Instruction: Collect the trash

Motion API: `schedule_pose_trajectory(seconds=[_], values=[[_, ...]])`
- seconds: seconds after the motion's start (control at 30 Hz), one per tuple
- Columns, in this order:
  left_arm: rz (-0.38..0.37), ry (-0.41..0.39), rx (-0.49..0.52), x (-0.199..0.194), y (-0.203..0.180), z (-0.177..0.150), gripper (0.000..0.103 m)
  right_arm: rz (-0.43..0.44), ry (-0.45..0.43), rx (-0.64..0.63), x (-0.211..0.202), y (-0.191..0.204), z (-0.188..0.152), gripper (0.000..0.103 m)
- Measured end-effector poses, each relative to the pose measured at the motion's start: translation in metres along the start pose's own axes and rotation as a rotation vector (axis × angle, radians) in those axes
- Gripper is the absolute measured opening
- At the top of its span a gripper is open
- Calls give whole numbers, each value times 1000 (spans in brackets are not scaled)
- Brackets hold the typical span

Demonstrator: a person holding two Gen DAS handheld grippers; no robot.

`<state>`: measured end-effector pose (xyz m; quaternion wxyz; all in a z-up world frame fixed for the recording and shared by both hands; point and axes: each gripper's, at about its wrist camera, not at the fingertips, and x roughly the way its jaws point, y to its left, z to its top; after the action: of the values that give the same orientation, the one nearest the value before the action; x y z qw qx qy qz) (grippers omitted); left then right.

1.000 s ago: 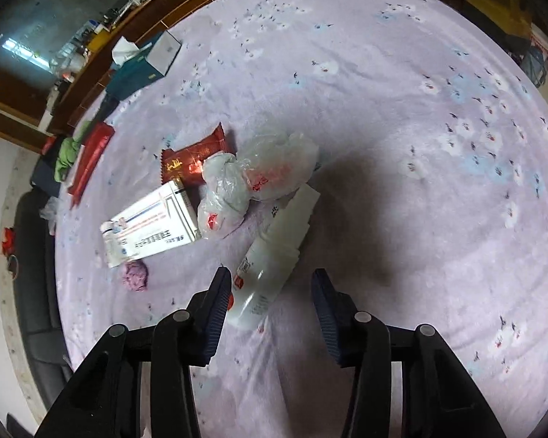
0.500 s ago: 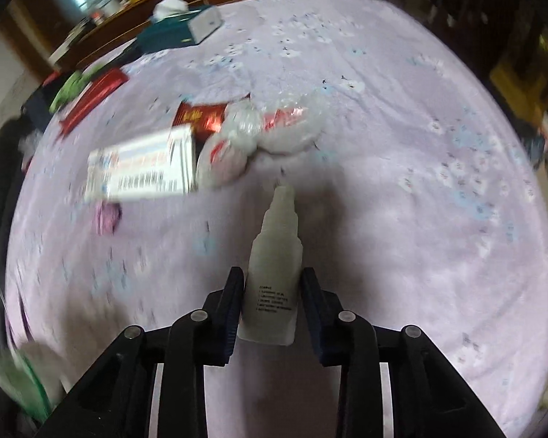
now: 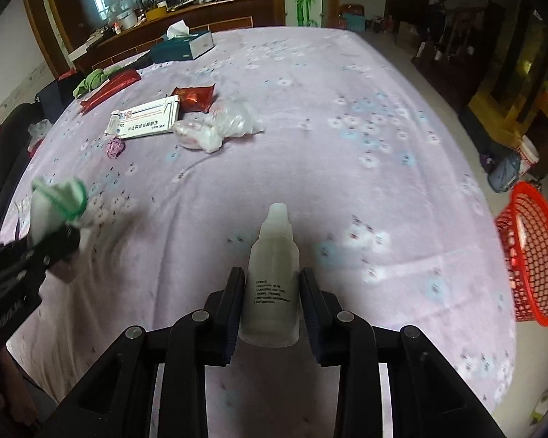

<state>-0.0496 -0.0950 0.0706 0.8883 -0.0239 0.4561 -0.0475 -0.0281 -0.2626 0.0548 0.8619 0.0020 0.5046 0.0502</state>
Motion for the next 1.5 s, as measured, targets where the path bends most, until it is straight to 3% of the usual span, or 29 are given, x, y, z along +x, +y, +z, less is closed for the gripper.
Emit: schedule_pose_trajectory(seconds=[0.37, 1.5], values=[[-19, -10, 72, -7, -51, -1, 32, -78, -68, -11, -35, -34, -12, 33], [-26, -36, 190, -25, -129, -3, 33, -89, -148, 53, -76, -94, -30, 33]])
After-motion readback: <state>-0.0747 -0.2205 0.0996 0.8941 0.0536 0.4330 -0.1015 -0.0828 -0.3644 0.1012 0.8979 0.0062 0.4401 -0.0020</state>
